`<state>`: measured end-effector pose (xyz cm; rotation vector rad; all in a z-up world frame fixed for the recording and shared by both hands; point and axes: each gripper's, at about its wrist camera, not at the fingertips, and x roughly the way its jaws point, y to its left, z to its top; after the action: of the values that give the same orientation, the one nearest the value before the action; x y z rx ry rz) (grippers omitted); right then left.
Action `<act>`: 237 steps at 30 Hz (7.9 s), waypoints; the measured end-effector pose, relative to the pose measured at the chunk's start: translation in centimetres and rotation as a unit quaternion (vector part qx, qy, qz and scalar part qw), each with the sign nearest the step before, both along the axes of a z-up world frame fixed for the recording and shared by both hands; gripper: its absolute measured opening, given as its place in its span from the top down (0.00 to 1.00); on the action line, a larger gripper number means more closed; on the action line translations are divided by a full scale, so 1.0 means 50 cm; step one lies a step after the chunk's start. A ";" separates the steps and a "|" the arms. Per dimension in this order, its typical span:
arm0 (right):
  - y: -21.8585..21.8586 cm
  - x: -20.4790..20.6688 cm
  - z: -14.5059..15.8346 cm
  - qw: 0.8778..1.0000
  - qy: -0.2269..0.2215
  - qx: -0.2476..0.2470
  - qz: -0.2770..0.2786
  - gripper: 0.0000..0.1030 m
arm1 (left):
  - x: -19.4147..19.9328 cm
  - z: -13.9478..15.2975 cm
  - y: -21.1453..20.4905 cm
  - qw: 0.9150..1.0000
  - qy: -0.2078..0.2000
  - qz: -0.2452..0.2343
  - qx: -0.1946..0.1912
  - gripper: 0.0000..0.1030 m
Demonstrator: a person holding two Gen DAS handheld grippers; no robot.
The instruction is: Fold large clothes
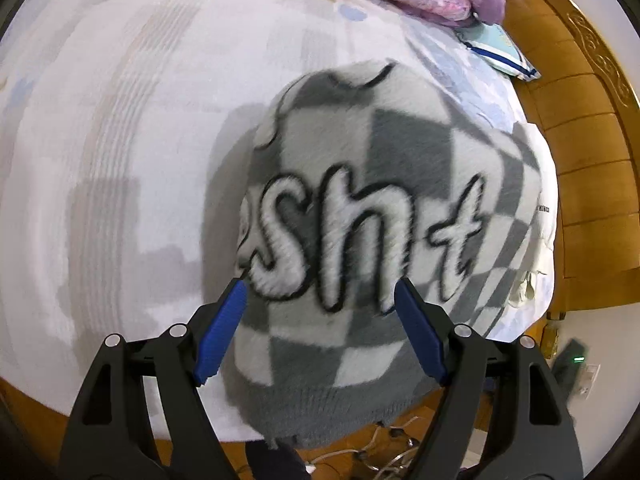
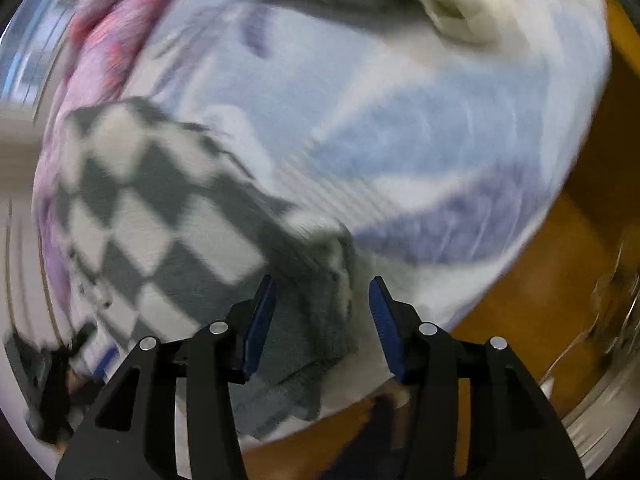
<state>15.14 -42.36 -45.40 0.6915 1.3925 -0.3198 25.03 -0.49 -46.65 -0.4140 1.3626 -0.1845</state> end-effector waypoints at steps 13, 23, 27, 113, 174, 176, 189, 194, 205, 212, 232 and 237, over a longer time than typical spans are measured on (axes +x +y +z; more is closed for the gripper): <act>0.168 0.308 0.026 0.960 -0.123 0.012 0.250 0.94 | 0.121 -0.006 -0.064 0.998 -0.010 -0.025 0.063 0.15; 0.072 0.391 -0.172 0.968 -0.001 0.004 0.252 1.00 | 0.210 -0.114 -0.118 0.987 0.040 -0.062 0.140 0.05; 0.075 0.392 -0.173 0.965 0.016 -0.002 0.260 1.00 | 0.227 -0.132 -0.120 0.986 0.047 -0.061 0.146 0.04; 0.080 -0.109 -0.254 0.876 -0.097 0.353 -0.314 0.11 | -0.030 -0.038 -0.052 0.981 0.094 -0.098 -0.141 0.75; -0.470 0.486 0.620 0.948 -0.313 0.020 0.051 0.67 | 0.346 0.607 -0.831 0.955 -0.195 -0.165 -0.149 0.72; -0.525 0.516 0.604 0.945 -0.323 0.021 0.052 0.67 | 0.377 0.598 -0.896 0.950 -0.219 -0.172 -0.141 0.72; -0.712 0.389 0.156 0.982 -0.126 0.128 -0.049 0.68 | 0.272 0.211 -1.077 0.978 -0.083 -0.183 -0.050 0.72; -0.746 0.387 0.086 0.986 -0.064 0.147 -0.035 0.63 | 0.210 0.139 -1.095 0.982 -0.061 -0.177 -0.020 0.70; -0.768 0.400 0.082 0.993 0.028 0.114 -0.011 0.44 | 0.220 0.149 -1.042 0.987 -0.037 -0.152 -0.024 0.22; -0.765 0.486 0.203 0.997 0.025 0.023 0.075 0.48 | 0.337 0.179 -1.026 0.992 -0.052 -0.102 -0.055 0.21; -0.707 0.691 0.160 0.984 -0.045 -0.020 0.171 0.95 | 0.329 0.121 -1.022 0.993 -0.053 -0.092 0.045 0.50; -0.730 0.745 0.056 0.989 -0.013 0.013 0.149 0.99 | 0.361 0.111 -1.035 0.993 -0.054 -0.096 0.045 0.50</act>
<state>52.39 -78.84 -42.58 0.4973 1.4538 -0.0570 43.10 -52.23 -41.11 -0.1952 1.2982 -0.2986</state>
